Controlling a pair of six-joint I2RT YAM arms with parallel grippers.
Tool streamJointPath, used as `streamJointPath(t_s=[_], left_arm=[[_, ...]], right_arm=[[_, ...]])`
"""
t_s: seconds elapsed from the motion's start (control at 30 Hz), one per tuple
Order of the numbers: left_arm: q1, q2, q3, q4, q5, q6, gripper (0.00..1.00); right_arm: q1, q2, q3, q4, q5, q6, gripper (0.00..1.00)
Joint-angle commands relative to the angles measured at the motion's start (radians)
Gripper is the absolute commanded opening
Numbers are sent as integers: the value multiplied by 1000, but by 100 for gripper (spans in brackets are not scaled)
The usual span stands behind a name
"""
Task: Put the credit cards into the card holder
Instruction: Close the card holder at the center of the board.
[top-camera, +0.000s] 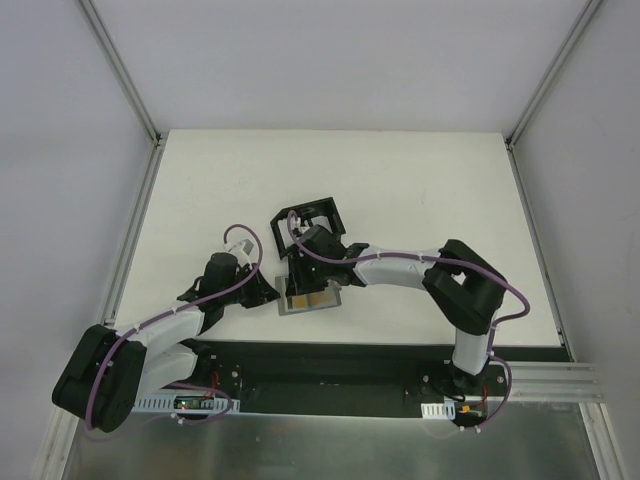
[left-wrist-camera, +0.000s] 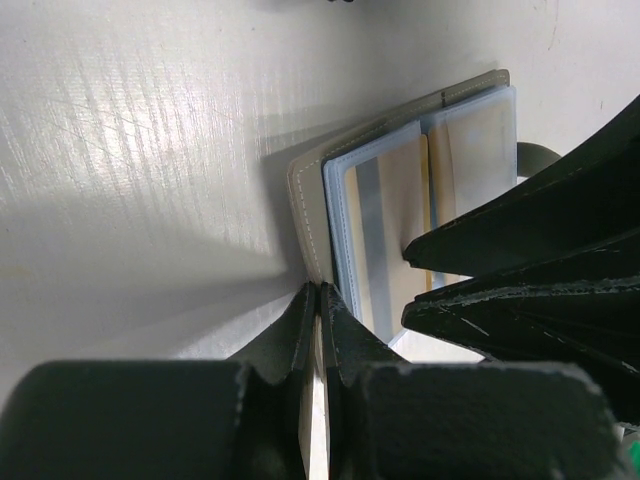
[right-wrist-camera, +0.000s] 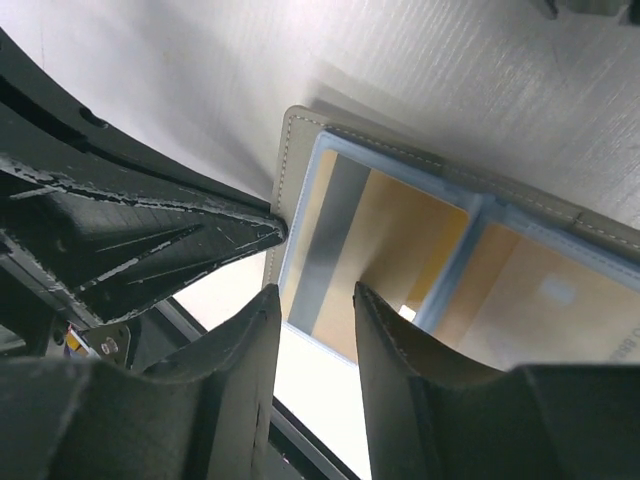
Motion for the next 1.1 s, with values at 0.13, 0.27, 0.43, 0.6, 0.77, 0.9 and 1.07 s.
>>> streamJointPath(t_s=[0.13, 0.27, 0.43, 0.6, 0.77, 0.9, 1.07], left_arm=[[-11, -7, 36, -47, 9, 25, 0], [-11, -7, 42, -51, 15, 23, 0], [-11, -5, 62, -65, 22, 30, 0], [-11, 5, 89, -80, 44, 37, 0], [-11, 16, 99, -88, 52, 42, 0], [-11, 19, 102, -91, 58, 42, 0], [-11, 7, 99, -96, 59, 40, 0]], right_arm=[[4, -236, -59, -40, 185, -67, 40], [4, -374, -118, -121, 375, -82, 47], [-4, -380, -104, -270, 455, -80, 53], [-5, -322, -101, -293, 444, -42, 56], [-5, -252, -60, -322, 440, -50, 57], [-8, -210, -24, -371, 470, -54, 56], [-13, -207, -36, -356, 473, -56, 46]])
